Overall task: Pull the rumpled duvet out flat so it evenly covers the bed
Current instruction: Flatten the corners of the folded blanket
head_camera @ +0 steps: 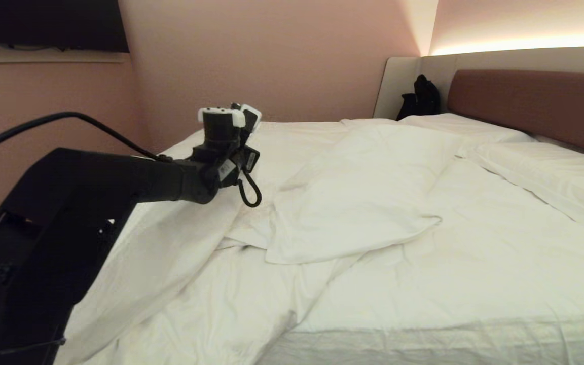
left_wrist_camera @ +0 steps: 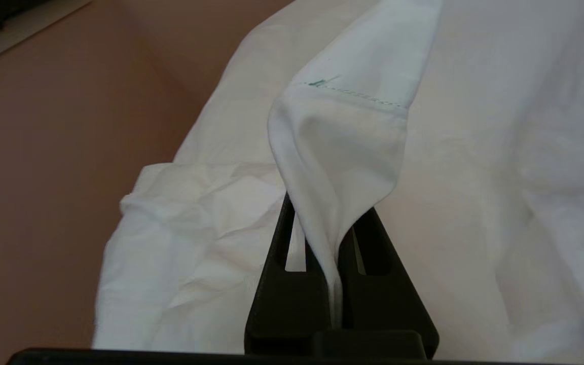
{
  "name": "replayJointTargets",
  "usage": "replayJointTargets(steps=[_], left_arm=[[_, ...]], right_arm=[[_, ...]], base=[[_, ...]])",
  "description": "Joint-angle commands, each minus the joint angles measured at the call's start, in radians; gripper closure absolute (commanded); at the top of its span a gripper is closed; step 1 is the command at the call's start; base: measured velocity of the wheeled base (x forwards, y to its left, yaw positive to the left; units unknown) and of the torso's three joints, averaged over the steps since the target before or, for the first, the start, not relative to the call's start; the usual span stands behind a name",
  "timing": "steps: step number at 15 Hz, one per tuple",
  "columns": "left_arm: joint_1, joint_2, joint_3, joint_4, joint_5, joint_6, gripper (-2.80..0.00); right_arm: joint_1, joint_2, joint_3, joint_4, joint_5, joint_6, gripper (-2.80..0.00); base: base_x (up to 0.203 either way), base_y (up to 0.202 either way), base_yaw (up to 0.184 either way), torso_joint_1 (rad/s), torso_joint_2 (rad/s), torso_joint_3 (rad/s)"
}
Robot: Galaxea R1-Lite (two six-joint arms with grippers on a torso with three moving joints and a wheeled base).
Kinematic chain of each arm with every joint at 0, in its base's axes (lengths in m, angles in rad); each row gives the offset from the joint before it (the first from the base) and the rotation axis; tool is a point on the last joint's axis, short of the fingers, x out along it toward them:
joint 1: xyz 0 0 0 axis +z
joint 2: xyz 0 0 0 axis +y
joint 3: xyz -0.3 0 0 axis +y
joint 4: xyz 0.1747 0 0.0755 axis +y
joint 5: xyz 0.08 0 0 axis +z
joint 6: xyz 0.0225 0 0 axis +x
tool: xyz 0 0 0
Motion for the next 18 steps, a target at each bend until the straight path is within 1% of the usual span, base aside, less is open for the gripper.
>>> replayJointTargets(steps=[1, 4, 6, 8, 11, 15, 18], left_arm=[[0.049, -0.151, 0.089, -0.007, 0.004, 0.003, 0.0], [0.116, -0.284, 0.208, -0.013, 0.004, -0.003, 0.0], [0.162, -0.377, 0.292, -0.014, 0.006, -0.017, 0.0], [0.195, -0.448, 0.362, -0.015, 0.029, -0.035, 0.0], [0.263, -0.613, 0.491, -0.014, 0.059, -0.046, 0.0], [0.414, -0.826, 0.644, -0.007, 0.064, -0.061, 0.0], [0.573, -0.969, 0.755, 0.0, 0.05, -0.069, 0.0]], right_arm=[[0.0, 0.002, 0.0, 0.0, 0.0, -0.001, 0.0], [0.0, 0.002, 0.0, 0.0, 0.0, -0.001, 0.0], [0.0, 0.002, 0.0, 0.0, 0.0, -0.001, 0.0], [0.0, 0.002, 0.0, 0.0, 0.0, -0.001, 0.0], [-0.001, 0.002, 0.0, 0.0, 0.0, -0.001, 0.0], [-0.001, 0.002, 0.0, 0.0, 0.0, -0.001, 0.0], [-0.001, 0.002, 0.0, 0.0, 0.0, -0.001, 0.0]], base=[[0.0, 0.0, 0.0, 0.0, 0.0, 0.0], [0.0, 0.0, 0.0, 0.0, 0.0, 0.0], [0.0, 0.0, 0.0, 0.0, 0.0, 0.0], [0.0, 0.0, 0.0, 0.0, 0.0, 0.0], [0.0, 0.0, 0.0, 0.0, 0.0, 0.0], [0.0, 0.0, 0.0, 0.0, 0.0, 0.0], [0.0, 0.0, 0.0, 0.0, 0.0, 0.0]])
